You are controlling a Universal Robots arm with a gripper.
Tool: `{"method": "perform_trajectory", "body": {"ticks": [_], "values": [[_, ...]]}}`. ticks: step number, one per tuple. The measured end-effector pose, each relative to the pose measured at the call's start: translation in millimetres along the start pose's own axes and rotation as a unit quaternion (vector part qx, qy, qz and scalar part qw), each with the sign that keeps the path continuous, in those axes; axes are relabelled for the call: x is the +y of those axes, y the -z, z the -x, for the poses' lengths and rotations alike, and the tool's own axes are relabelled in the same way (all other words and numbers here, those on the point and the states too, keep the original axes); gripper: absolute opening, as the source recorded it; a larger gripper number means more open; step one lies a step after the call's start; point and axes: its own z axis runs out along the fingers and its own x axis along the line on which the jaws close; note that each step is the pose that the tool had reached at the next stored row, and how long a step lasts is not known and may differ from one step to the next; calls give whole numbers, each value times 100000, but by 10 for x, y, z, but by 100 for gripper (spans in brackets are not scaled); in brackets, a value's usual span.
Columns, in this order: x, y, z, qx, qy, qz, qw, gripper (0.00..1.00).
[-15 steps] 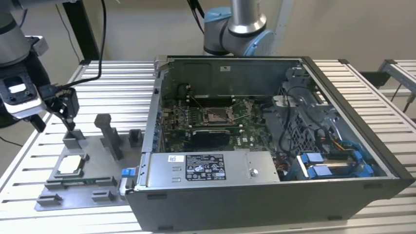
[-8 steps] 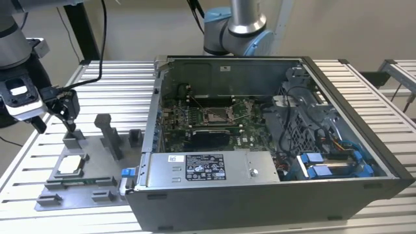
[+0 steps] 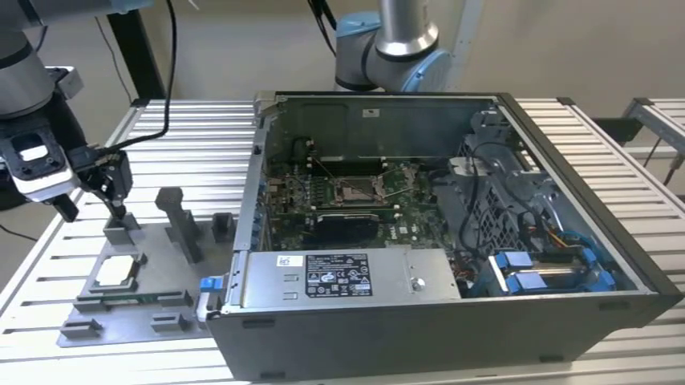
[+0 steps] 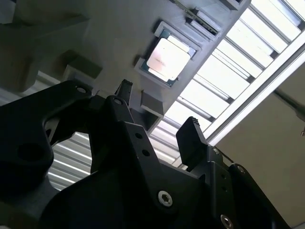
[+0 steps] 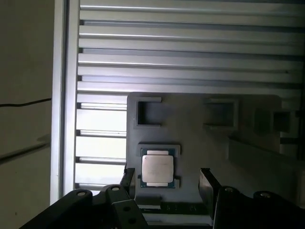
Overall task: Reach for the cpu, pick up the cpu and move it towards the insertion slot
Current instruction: 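Pick up the cpu and move it towards the insertion slot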
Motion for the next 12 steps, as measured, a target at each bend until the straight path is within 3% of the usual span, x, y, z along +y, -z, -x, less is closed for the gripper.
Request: {"method": "perform_trajectory", "body": {"ticks": [12], "values": [[-12,-126,-1,-5,-3,4,100000,100]]}}
